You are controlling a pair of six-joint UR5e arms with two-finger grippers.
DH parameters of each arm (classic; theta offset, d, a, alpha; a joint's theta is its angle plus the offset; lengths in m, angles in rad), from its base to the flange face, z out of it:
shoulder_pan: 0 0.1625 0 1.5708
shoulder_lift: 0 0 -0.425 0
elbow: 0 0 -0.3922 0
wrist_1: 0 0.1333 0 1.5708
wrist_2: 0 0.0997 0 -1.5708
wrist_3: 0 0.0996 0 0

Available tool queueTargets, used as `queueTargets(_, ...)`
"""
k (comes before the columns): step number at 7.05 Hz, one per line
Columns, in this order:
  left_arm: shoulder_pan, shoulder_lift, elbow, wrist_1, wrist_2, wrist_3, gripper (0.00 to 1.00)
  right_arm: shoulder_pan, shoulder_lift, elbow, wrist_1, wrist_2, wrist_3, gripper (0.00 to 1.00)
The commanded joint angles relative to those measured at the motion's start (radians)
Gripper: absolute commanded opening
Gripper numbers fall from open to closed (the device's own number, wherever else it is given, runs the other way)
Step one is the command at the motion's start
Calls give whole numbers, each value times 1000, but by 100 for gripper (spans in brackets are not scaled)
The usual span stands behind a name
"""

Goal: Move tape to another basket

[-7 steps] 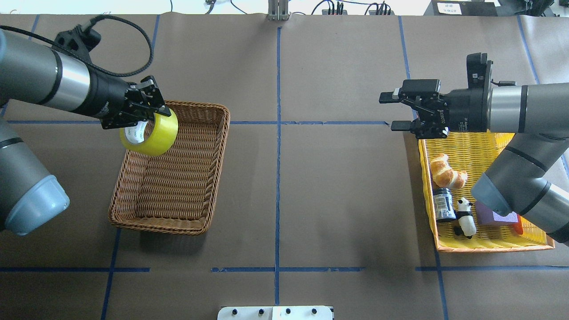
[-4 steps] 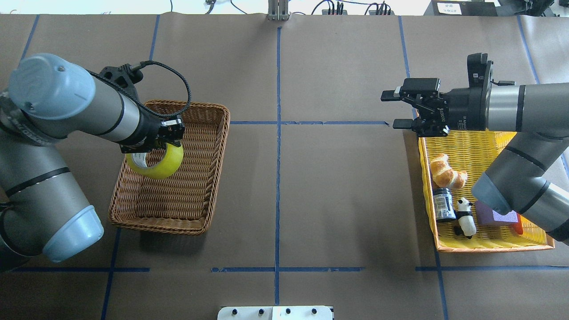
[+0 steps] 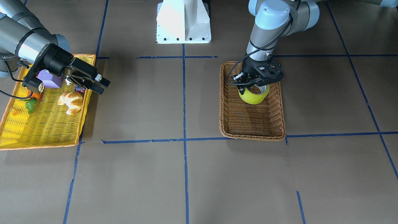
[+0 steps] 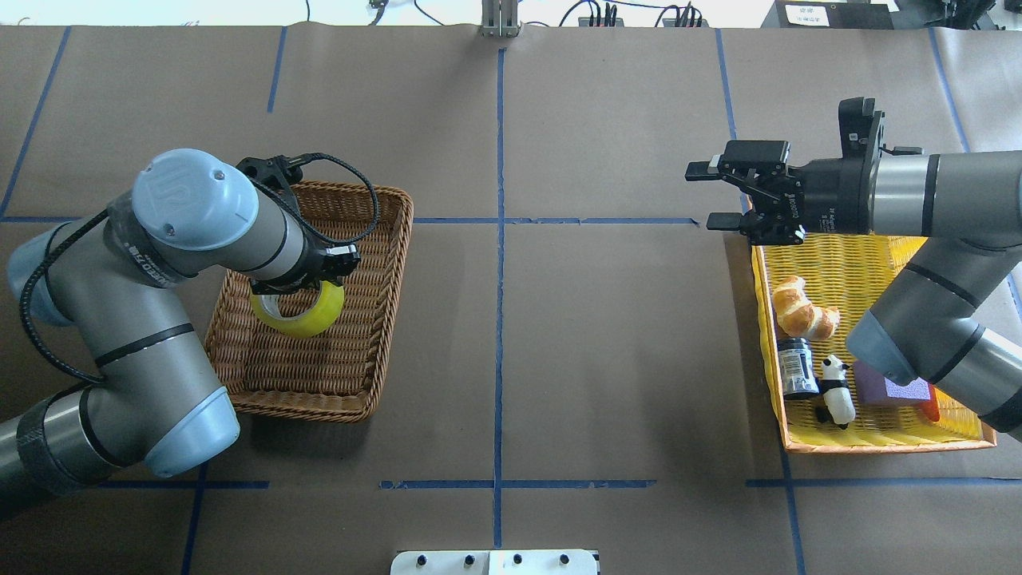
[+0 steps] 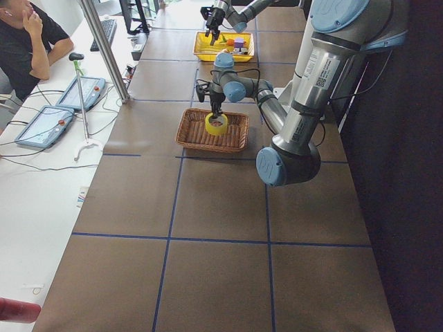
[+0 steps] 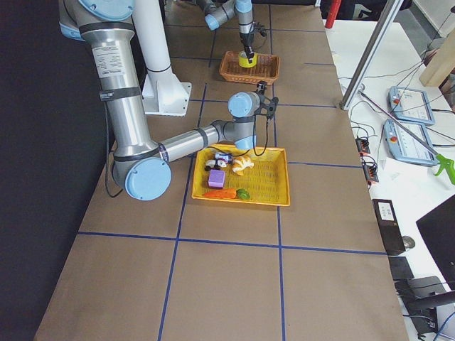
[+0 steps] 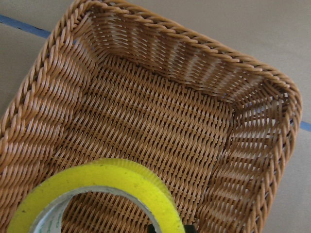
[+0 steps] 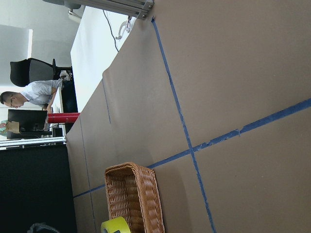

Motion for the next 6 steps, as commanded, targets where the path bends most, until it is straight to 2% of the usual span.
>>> queueTargets(1,18,-25,47,-1,29,5,2,-1,1,-1,2,-4,1,100)
queueTargets(2,30,-28,68,-1,29,5,6,-1,0,-7,3,-4,4,100)
queueTargets(4,44,-27,82,-4,29,5,7,-4,1,-22,5,-3,-3,100)
queueTargets(5,47,-25,99,-35,29,5,13,-8,14,-22,2,-3,-2,100)
queueTargets(6,47,-25,125,-53,29,9,26,-11,14,-22,2,-1,-2,100)
